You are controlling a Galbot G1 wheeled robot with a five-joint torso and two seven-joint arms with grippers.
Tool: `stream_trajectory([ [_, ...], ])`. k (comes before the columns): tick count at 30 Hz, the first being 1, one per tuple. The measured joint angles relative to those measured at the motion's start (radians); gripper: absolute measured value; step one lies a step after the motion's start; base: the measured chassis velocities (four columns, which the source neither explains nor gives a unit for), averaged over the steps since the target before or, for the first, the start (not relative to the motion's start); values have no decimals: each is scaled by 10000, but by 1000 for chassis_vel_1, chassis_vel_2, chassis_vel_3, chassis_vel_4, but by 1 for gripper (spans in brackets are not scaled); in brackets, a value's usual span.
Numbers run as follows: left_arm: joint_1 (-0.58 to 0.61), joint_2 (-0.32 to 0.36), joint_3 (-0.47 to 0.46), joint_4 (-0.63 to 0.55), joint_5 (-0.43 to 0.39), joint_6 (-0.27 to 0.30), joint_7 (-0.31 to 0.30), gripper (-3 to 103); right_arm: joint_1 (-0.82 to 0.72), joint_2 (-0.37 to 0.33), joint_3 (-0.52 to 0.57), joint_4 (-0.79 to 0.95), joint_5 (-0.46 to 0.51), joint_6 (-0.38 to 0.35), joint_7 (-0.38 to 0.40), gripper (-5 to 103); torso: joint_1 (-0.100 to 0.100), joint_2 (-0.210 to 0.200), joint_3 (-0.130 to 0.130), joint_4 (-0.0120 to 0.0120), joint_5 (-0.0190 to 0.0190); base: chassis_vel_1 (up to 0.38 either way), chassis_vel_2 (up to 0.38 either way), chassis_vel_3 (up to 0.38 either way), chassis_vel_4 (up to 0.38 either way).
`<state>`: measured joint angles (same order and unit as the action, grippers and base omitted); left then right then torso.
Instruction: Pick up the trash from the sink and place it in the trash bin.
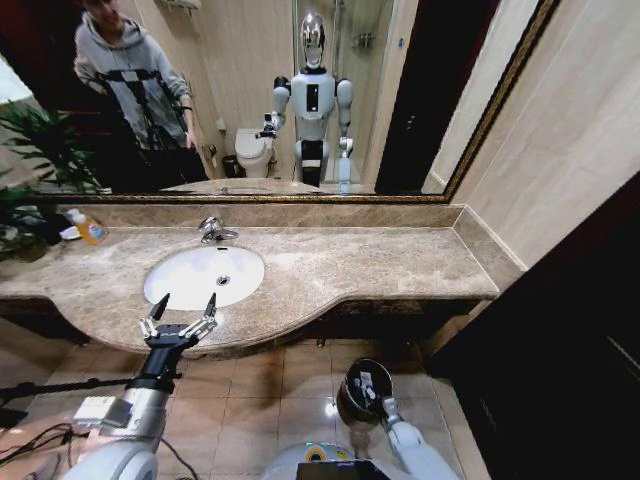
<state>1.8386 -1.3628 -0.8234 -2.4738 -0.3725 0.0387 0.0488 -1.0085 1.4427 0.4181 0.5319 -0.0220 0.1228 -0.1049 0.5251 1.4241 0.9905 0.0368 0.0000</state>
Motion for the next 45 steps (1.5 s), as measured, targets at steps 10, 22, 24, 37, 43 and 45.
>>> stream_trajectory([
  [10, 0, 0, 0, 0, 0, 0, 0, 100, 631, 37, 24, -957, -302, 5, 22, 42, 0, 0, -1, 0, 0, 0, 0, 0, 0],
  [22, 0, 0, 0, 0, 0, 0, 0, 100, 437, -46, 53, -617, -260, 7, 13, 85, 0, 1, -1, 0, 0, 0, 0, 0, 0],
  [24, 0, 0, 0, 0, 0, 0, 0, 100, 348, -35, 66, -518, -284, 7, 15, 95, 0, 1, -1, 0, -1, 0, 0, 0, 0],
  [37, 0, 0, 0, 0, 0, 0, 0, 100, -63, -6, 163, -183, -443, 191, 78, 100, -1, 1, -1, 0, 0, 0, 0, 0, 0],
  [43, 0, 0, 0, 0, 0, 0, 0, 100, -799, -124, 212, 1605, 318, -326, -18, 100, 0, 1, -1, 0, 1, 0, 0, 0, 0],
  [45, 0, 0, 0, 0, 0, 0, 1, 100, -1144, -200, 210, 2432, 787, -536, -73, 100, -1, 1, -2, 0, 0, 0, 0, 0, 0],
])
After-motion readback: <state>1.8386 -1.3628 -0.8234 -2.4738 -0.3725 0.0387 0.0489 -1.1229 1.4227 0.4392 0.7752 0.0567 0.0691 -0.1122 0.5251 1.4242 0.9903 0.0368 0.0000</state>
